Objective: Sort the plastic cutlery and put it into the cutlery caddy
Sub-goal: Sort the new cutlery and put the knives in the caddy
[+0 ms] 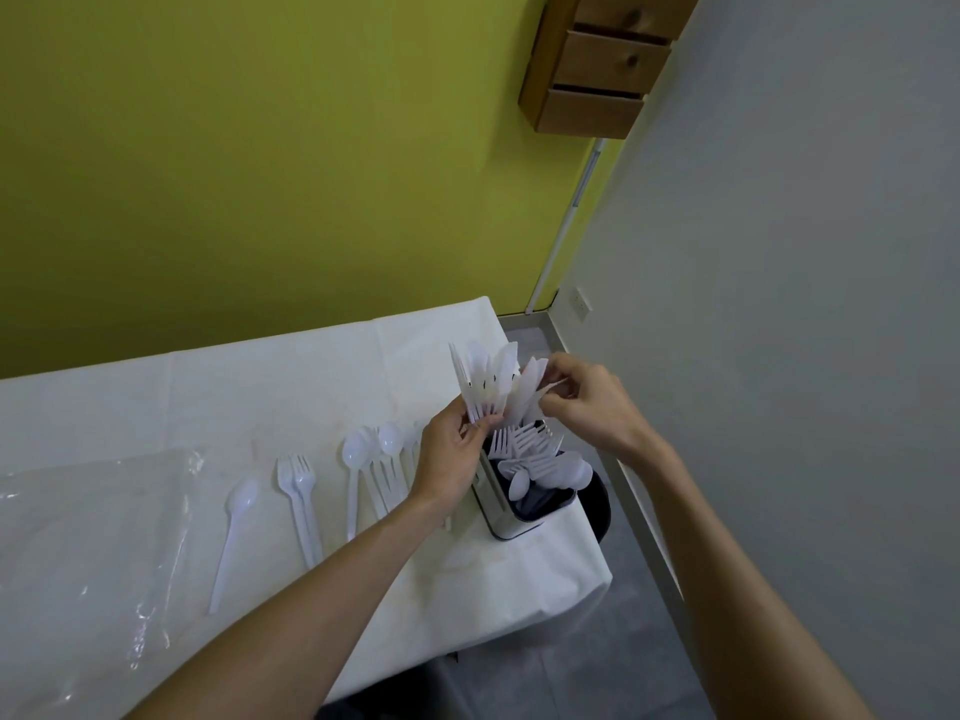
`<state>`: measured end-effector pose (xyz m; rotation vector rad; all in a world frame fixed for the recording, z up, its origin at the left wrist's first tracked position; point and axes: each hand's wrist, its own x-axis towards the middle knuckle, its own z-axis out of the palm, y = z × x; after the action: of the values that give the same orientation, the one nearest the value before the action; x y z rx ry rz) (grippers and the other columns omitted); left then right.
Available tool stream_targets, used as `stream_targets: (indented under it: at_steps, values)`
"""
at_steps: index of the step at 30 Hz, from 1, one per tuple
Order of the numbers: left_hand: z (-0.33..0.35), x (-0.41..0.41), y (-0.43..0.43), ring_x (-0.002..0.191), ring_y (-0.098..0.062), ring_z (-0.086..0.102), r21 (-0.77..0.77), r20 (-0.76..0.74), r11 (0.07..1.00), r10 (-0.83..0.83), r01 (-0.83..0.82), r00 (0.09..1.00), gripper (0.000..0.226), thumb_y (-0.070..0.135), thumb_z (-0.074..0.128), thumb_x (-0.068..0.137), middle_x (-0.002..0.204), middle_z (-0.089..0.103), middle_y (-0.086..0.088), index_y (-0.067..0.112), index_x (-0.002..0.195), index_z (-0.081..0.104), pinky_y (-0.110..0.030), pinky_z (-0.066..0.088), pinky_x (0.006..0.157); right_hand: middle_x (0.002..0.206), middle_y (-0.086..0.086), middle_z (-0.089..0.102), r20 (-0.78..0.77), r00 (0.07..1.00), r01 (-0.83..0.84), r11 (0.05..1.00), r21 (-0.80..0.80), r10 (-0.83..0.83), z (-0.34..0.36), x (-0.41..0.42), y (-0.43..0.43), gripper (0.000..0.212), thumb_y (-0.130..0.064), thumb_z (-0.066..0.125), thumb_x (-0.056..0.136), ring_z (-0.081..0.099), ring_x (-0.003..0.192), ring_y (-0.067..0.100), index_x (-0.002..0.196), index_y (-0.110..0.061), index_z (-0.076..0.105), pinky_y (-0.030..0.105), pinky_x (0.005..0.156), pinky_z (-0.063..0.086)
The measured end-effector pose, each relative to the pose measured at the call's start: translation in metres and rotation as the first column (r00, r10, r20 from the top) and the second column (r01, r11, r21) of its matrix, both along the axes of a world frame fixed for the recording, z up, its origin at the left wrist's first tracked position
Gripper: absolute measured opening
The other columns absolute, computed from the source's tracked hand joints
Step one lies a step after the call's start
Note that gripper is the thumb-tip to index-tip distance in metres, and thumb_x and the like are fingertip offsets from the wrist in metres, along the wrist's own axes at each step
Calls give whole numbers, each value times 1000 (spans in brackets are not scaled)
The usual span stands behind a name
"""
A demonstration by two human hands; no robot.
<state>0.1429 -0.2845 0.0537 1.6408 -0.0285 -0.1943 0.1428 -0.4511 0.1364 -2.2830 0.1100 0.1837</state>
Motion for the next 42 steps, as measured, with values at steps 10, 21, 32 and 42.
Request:
stream_targets:
  at_steps: [10, 21, 32, 42]
  values:
    - [6, -7, -8, 66, 4, 59, 130, 63, 991, 6, -14, 998, 20, 2, 51, 92, 80, 70, 1, 10, 89, 68, -6, 43, 59, 98, -29, 66, 276, 961, -54, 984, 172, 5, -5, 0, 22, 14, -41, 73, 84, 59, 94, 11, 83, -52, 64, 20, 68, 43]
    - [-4, -5, 3, 68, -18, 54, 313, 11, 941, -142, 131, 990, 16, 3, 54, 91, 74, 59, -12, -1, 76, 55, -28, 44, 62, 116, -13, 71, 326, 941, 45, 989, 137, -88, -18, -7, 20, 7, -29, 67, 91, 60, 101, 13, 93, -25, 72, 16, 71, 46]
    - [5, -5, 6, 51, -2, 35, 322, 104, 941, -146, 106, 984, 29, 6, 53, 92, 53, 41, 12, 15, 65, 51, -16, 27, 49, 124, -15, 65, 217, 975, -28, 955, 294, -38, -11, -3, 20, 17, -27, 75, 84, 62, 110, 5, 99, -32, 72, 33, 77, 53]
    - [0, -12, 11, 84, 13, 62, 145, 111, 989, 13, -29, 994, 13, 10, 67, 86, 87, 70, 20, 17, 93, 75, -4, 43, 71, 87, -22, 67, 261, 964, 5, 985, 174, -51, -24, -6, 15, 19, -28, 68, 91, 56, 68, 4, 105, -16, 69, 17, 62, 42]
